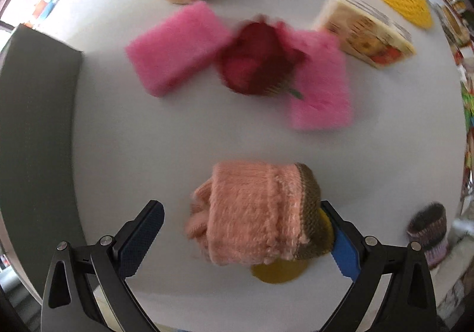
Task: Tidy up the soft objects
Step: 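Reach the left tool to the pink knit glove while the right reaches the yellow snack, then grasp the pink knit glove with the left tool while the right grasps the yellow snack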
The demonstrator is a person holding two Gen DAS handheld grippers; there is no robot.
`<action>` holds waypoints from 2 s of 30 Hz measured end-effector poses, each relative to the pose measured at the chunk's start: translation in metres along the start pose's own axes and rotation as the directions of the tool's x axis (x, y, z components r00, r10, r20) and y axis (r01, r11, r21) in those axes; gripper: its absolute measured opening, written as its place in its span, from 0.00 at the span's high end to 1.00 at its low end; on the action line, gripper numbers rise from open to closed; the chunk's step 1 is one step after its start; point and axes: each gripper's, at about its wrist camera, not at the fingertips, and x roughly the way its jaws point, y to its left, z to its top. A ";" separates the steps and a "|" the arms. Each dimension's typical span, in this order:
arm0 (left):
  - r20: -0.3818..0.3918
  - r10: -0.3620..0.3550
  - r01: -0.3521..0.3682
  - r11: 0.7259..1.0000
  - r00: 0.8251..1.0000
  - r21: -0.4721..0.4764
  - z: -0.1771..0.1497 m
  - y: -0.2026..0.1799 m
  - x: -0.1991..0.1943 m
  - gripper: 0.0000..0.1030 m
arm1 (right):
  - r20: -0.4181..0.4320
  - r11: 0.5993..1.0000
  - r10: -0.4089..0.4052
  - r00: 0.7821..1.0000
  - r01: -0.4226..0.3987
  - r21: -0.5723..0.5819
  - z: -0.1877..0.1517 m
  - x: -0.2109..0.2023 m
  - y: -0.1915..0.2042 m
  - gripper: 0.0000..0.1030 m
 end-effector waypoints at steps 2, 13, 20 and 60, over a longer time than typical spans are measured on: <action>0.021 0.036 -0.035 0.999 0.999 -0.018 0.004 0.012 -0.001 0.01 | 0.035 0.999 0.004 0.999 -0.003 -0.042 0.005 -0.012 0.017 0.00; -0.036 -0.024 0.021 0.996 0.999 -0.091 0.011 0.039 0.021 0.00 | 0.256 0.996 0.062 0.965 -0.044 -0.076 0.117 -0.069 0.113 0.00; -0.056 -0.032 0.027 0.996 0.998 -0.083 0.019 0.052 0.026 0.00 | 0.288 0.996 0.039 0.957 -0.015 -0.085 0.198 -0.062 0.161 0.00; -0.027 -0.031 0.029 0.996 0.999 -0.084 0.015 0.043 0.026 0.00 | 0.331 0.840 -0.207 0.921 0.340 -0.422 0.199 -0.033 0.123 0.00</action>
